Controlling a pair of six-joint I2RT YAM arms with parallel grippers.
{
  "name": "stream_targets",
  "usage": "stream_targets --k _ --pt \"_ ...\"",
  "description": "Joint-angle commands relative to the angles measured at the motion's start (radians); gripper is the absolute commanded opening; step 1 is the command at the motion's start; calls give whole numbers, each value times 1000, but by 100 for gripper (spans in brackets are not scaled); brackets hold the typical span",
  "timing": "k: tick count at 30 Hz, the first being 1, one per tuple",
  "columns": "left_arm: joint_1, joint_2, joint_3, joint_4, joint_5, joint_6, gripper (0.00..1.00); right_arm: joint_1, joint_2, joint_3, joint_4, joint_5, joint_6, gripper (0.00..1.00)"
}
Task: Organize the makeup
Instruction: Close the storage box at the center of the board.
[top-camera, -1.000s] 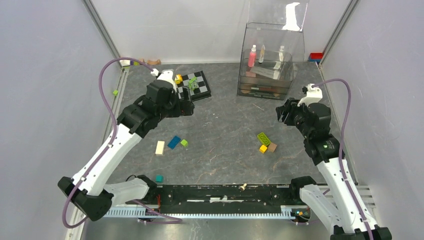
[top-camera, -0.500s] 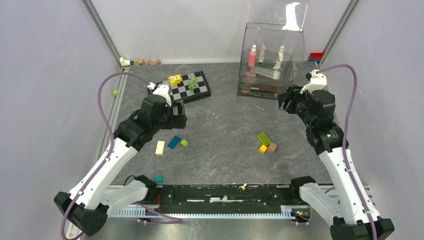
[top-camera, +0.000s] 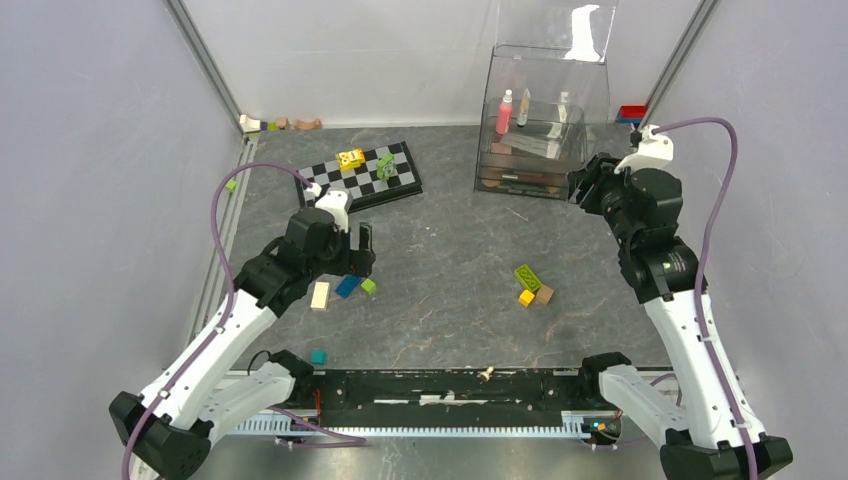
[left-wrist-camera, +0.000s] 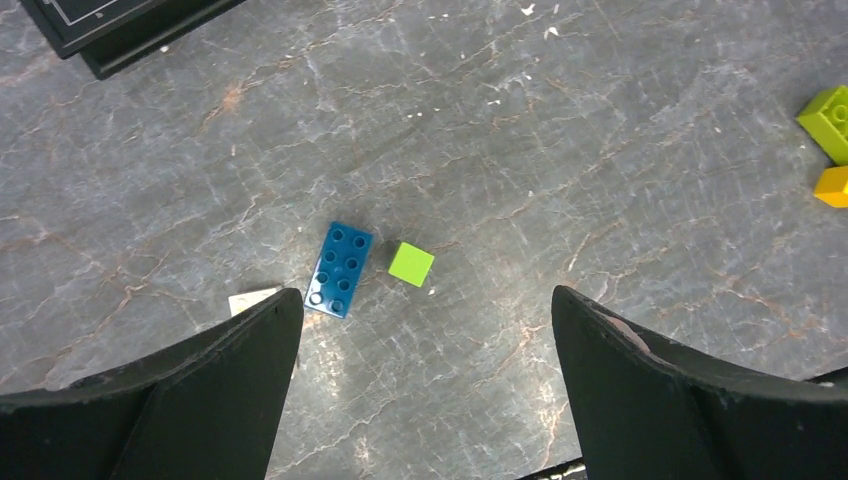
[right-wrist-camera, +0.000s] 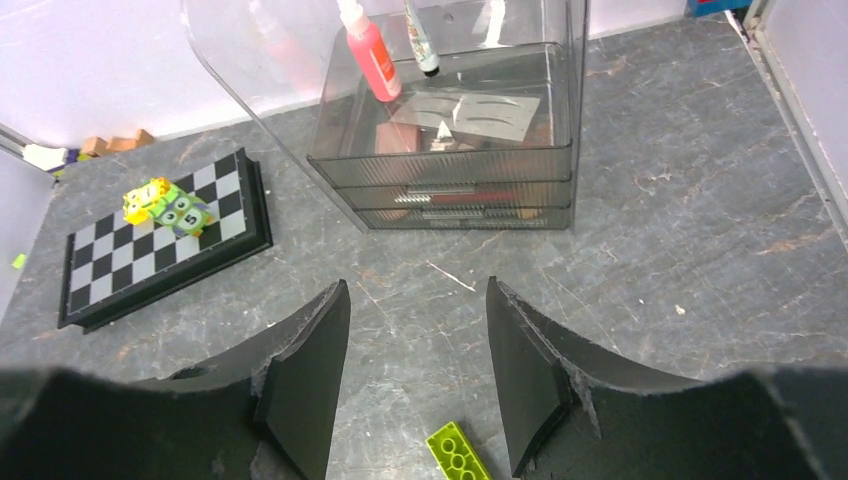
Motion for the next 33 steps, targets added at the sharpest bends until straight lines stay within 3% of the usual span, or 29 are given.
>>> stream_targets --k 1,20,33 --pt "3 -27 -5 85 67 43 100 3 40 70 -3 -37 24 58" --pt "4 -38 -27 114 24 42 100 36 144 105 25 18 -91 61" --pt "3 -30 -13 22 -79 2 100 36 203 89 224 -2 -211 63"
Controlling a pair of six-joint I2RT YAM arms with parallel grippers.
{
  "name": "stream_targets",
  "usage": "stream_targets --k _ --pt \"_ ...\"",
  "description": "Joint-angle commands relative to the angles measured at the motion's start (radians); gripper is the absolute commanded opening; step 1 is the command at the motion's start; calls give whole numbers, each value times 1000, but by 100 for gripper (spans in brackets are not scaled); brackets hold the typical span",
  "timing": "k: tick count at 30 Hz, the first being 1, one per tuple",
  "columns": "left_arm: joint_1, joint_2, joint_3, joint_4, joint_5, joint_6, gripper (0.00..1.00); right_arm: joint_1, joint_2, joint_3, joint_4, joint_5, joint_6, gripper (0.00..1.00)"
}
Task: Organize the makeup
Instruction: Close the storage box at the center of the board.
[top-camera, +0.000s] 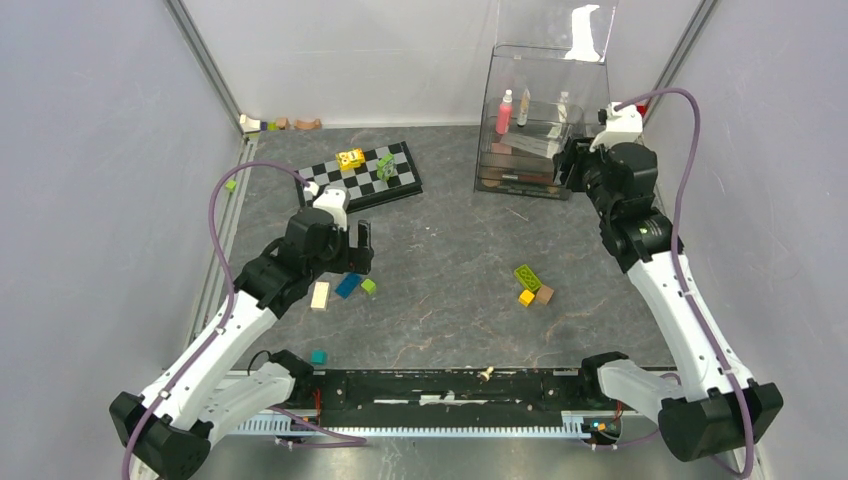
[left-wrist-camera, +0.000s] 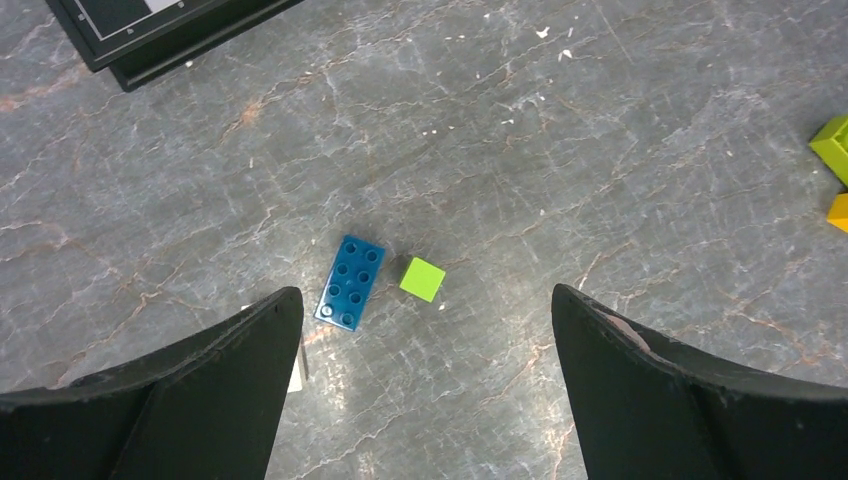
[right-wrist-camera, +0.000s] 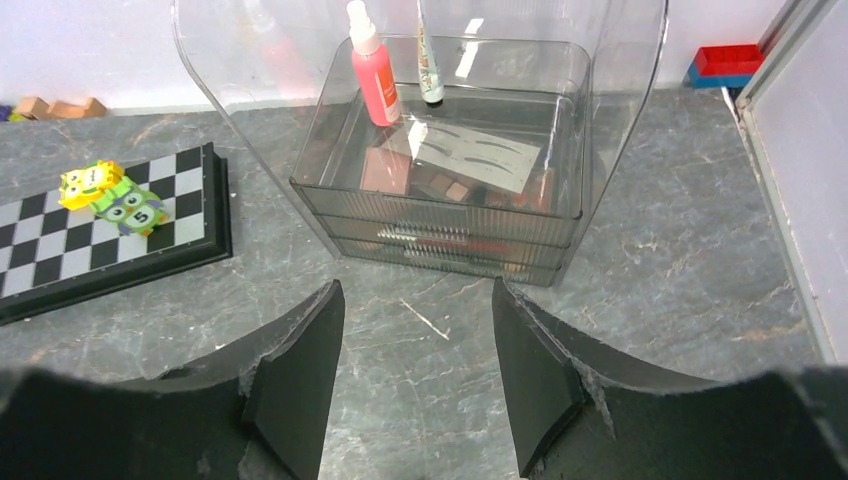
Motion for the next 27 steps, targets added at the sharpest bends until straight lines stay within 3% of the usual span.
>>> stream_targets --k 1,7,16,19,27 --pt "3 -27 -1 -33 -74 -2 100 3 26 25 109 6 -80 63" --pt "3 -108 -9 -16 -160 -17 100 3 58 55 88 83 -172 64" --pt "2 -69 -9 24 -199 -24 100 3 133 10 154 -8 -85 64" --pt "3 -28 14 35 -193 -11 100 4 173 56 141 -61 -77 64" --pt "2 83 86 90 -235 86 100 -38 250 310 28 17 -34 65"
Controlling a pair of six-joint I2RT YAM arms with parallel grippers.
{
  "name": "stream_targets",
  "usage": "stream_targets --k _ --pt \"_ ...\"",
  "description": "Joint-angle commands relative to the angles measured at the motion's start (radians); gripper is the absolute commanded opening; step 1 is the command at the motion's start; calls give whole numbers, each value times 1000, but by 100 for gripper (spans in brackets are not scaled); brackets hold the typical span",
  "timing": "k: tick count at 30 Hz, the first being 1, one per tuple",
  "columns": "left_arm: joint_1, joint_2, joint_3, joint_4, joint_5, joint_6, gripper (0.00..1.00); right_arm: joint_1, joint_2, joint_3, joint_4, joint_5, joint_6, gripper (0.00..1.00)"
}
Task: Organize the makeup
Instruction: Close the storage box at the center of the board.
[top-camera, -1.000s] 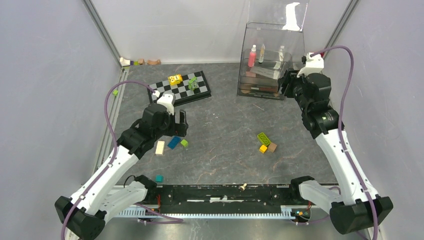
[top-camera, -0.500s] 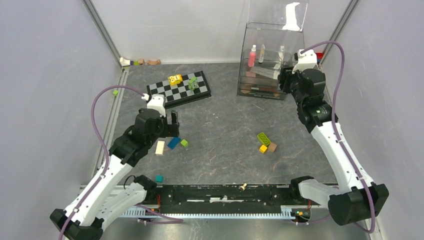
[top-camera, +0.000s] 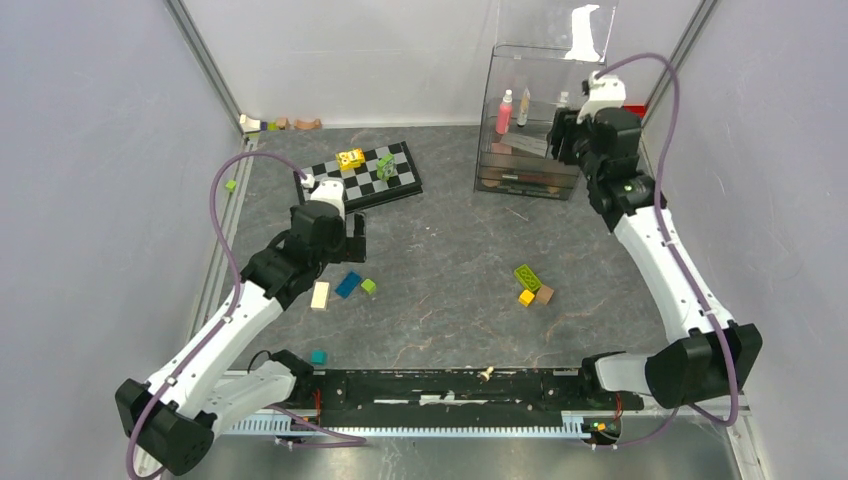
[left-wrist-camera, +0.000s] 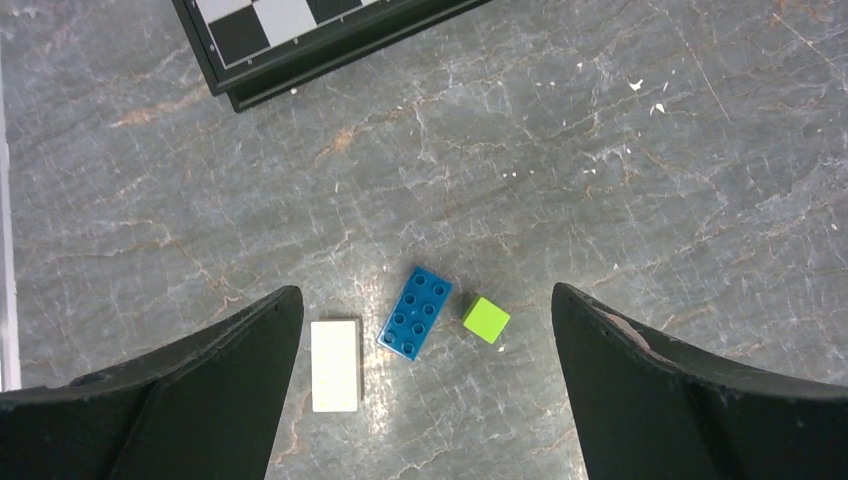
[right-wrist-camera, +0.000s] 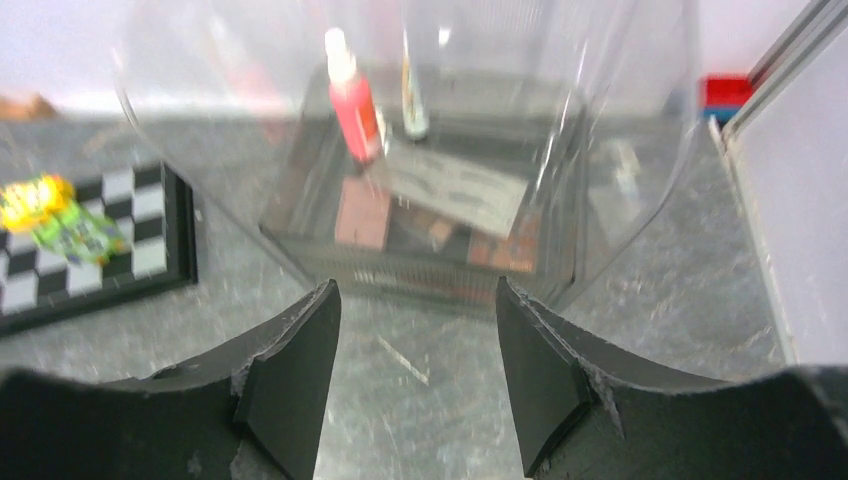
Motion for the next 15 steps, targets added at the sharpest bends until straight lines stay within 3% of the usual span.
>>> stream_targets --k 1,10,15 --pt "3 44 76 79 -52 93 100 -34 18 197 12 9 61 65" --pt "3 -35 -8 193 34 70 100 -59 69 426 144 105 120 66" --pt "3 -31 20 165 87 56 100 -102 121 508 230 169 192 70"
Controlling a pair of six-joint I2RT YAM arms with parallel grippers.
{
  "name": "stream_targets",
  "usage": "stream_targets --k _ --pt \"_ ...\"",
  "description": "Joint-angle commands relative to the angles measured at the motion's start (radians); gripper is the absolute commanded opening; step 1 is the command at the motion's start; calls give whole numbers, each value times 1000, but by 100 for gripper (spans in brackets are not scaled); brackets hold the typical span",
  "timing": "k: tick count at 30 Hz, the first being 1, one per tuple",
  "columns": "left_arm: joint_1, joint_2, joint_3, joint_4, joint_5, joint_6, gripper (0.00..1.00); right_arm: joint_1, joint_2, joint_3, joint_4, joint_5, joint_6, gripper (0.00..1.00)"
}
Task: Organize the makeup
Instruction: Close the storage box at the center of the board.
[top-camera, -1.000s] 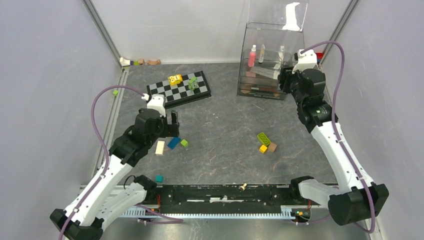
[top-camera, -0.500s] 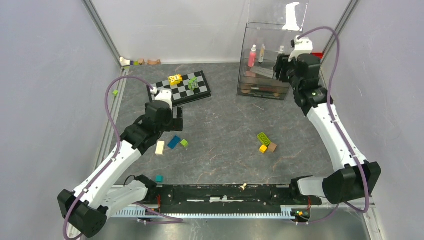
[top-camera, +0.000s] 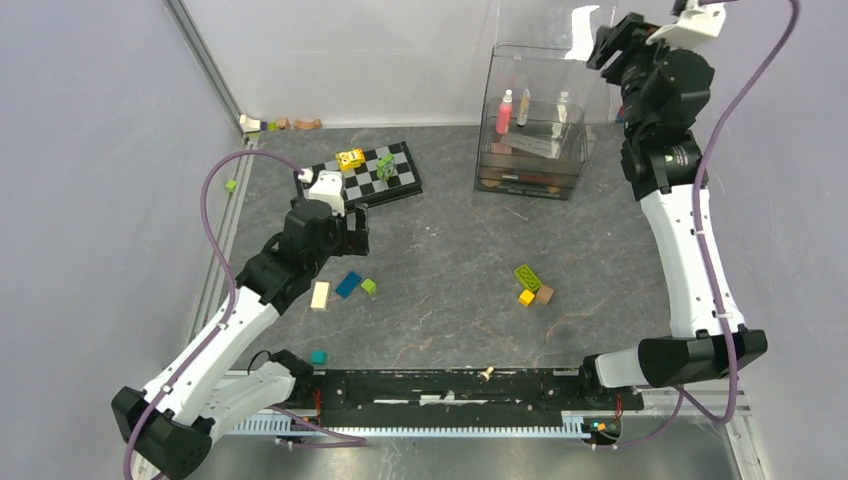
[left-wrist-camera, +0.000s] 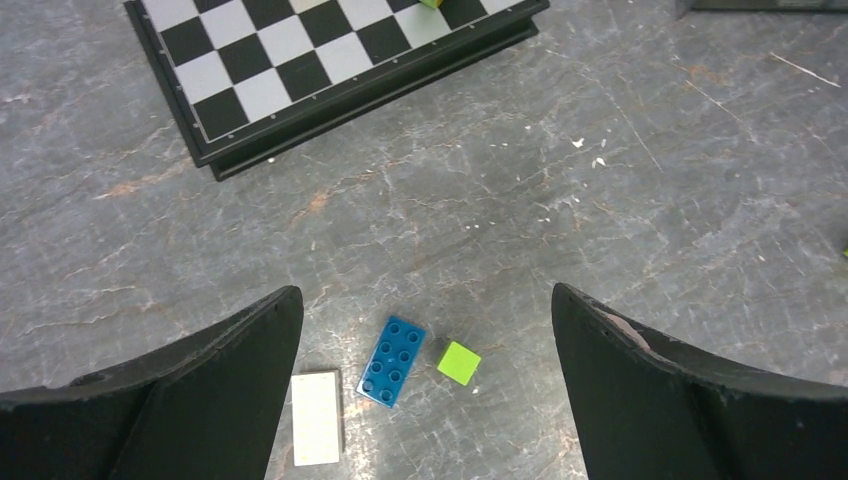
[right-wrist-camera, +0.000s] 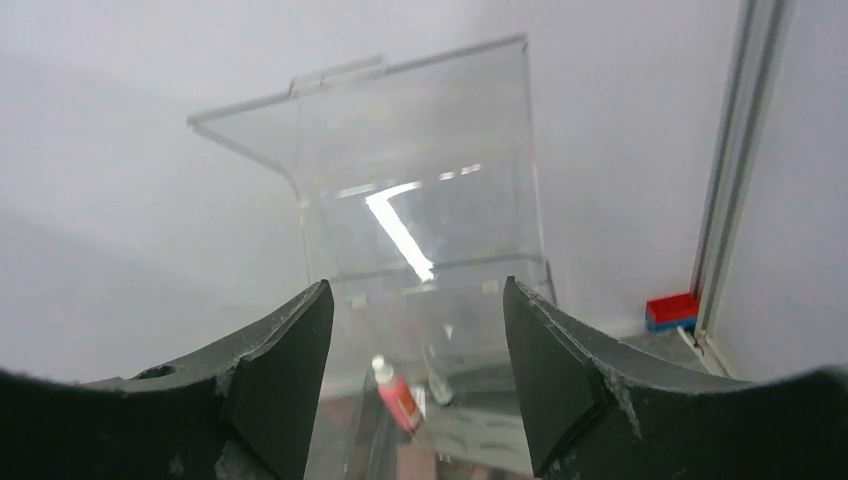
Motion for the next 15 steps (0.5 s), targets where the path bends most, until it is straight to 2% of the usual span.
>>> stream_targets --k 1,5,9,11,13,15 --pt "3 -12 18 39 72 1 100 -47 43 81 124 77 103 70" --pt "3 -33 16 28 87 13 100 -106 107 114 256 -1 274 74" --pt "2 -48 -3 32 69 34 100 -187 218 117 487 -210 628 78" --pt "3 -49 0 31 84 33 100 -211 287 127 645 -277 826 89" --pt "3 -49 1 28 86 36 100 -218 356 175 723 -287 960 98" --pt "3 -53 1 26 76 36 100 -219 419 269 680 -268 994 98"
